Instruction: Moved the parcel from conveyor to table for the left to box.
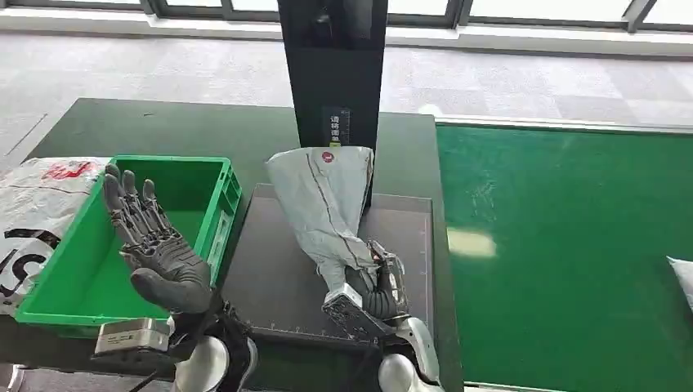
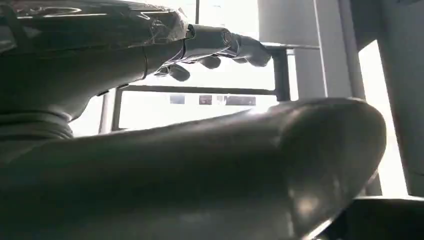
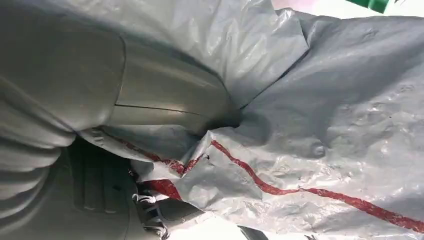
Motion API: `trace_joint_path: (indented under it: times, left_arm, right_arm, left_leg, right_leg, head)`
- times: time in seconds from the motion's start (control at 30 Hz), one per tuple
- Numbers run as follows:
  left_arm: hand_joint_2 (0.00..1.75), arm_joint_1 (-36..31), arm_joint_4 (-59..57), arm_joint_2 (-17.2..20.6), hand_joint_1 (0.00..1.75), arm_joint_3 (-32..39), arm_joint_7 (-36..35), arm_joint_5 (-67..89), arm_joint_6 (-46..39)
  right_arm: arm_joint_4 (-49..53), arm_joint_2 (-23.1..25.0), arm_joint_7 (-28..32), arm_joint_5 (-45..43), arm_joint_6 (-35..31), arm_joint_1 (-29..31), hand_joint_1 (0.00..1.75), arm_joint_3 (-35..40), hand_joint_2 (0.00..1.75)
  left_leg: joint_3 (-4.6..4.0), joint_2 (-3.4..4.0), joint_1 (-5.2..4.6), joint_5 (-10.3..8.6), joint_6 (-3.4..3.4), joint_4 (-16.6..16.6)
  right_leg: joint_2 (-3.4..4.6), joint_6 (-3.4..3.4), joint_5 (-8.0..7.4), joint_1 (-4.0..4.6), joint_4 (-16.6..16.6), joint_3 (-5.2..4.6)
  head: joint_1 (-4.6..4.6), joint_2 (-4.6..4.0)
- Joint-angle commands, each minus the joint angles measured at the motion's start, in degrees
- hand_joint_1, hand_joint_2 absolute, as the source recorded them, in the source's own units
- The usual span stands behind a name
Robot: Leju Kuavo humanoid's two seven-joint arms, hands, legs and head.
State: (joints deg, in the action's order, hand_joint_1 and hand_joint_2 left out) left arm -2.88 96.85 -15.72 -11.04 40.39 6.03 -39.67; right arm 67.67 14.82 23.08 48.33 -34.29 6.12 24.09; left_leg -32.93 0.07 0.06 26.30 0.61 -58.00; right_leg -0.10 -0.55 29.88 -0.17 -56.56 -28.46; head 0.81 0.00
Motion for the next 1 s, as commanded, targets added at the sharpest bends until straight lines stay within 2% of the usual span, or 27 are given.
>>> trace_joint_path:
  times: [0.03, 0.2, 0.23, 0.27, 0.57, 0.77, 0.8, 0.87, 1.0]
  left_arm:
    - [0.0, 2.07, 3.16, -2.98, 0.0, 0.63, -0.39, -0.04, -0.33]
    - [0.0, 0.12, 0.41, -2.83, 0.0, 1.1, -0.39, -0.48, -0.33]
    - [0.0, 0.46, 0.36, -2.82, 0.0, 1.01, -0.39, -0.23, -0.33]
    - [0.0, 1.26, 0.88, -2.69, 0.0, 0.78, -0.39, -0.05, -0.33]
    - [0.0, 0.5, -3.82, -2.87, 0.0, -0.02, -0.39, 5.58, -0.33]
    - [0.0, 1.73, -5.32, -3.37, 0.0, 0.82, -0.39, 6.53, -0.33]
    - [0.0, 2.02, -5.11, -3.44, 0.0, 1.29, -0.39, 6.9, -0.33]
    - [0.0, 2.42, -3.95, -4.28, 0.0, 3.16, -0.39, 8.68, -0.33]
    - [0.0, 2.57, -3.52, -4.28, 0.0, 3.89, -0.39, 9.63, -0.33]
  right_arm:
    - [-7.04, -0.57, -0.13, -0.32, 0.15, 3.47, 1.75, 2.54, 1.75]
    - [-7.51, -0.34, -1.27, 1.42, 0.17, 2.95, 1.75, 1.29, 1.75]
    - [-7.5, -0.43, -2.06, 3.34, -1.43, 2.71, 0.7, 1.14, 1.75]
    - [-7.07, -0.53, -2.32, 4.36, -2.52, 2.22, 0.0, 0.98, 1.75]
    - [1.06, -1.77, -3.15, 7.14, -3.49, -0.67, 0.0, -1.31, 1.75]
    - [2.52, -2.26, -1.44, 5.26, -5.1, -1.54, 0.0, -2.91, 1.75]
    - [2.65, -2.61, -0.68, 4.04, -5.44, -1.9, 0.0, -3.47, 0.0]
    - [2.43, -2.95, 1.28, 0.67, -4.91, -2.32, 0.0, -4.68, 0.0]
    - [2.61, -3.05, 2.34, -0.2, -4.81, -1.99, 0.0, -5.88, 0.0]
  left_leg:
    - [0.03, 0.09, 0.0, -0.03, 0.01, 0.09]
    - [0.02, 0.01, -0.01, -0.06, 0.01, 0.11]
    - [0.01, -0.04, 0.0, -0.03, 0.01, 0.05]
    - [0.04, -0.04, -0.01, -0.05, 0.01, 0.11]
    - [0.03, -0.16, -0.03, -0.1, 0.0, 0.18]
    - [0.06, -0.11, -0.04, -0.05, -0.01, 0.1]
    - [0.07, -0.15, -0.03, -0.09, -0.01, 0.18]
    - [0.1, -0.14, -0.05, -0.09, -0.02, 0.21]
    - [0.05, -0.02, -0.04, -0.01, -0.01, 0.06]
  right_leg:
    - [0.1, 0.05, -0.06, -0.01, 0.11, 0.0]
    - [0.02, 0.04, -0.07, -0.02, 0.12, 0.01]
    - [-0.03, 0.03, -0.03, -0.01, 0.07, 0.02]
    - [-0.03, 0.04, -0.05, -0.03, 0.12, 0.04]
    - [-0.15, 0.07, -0.06, -0.05, 0.22, 0.05]
    - [-0.11, 0.05, -0.02, -0.06, 0.13, 0.0]
    - [-0.15, 0.07, -0.05, -0.06, 0.23, 0.03]
    - [-0.14, 0.08, -0.06, -0.08, 0.25, 0.05]
    - [-0.01, 0.04, -0.01, -0.06, 0.1, 0.01]
  head:
    - [0.0, 0.0]
    - [0.0, 0.0]
    - [0.0, 0.0]
    - [0.0, 0.0]
    - [0.0, 0.0]
    - [0.0, 0.0]
    - [0.0, 0.0]
    - [0.0, 0.0]
    - [-0.02, 0.0]
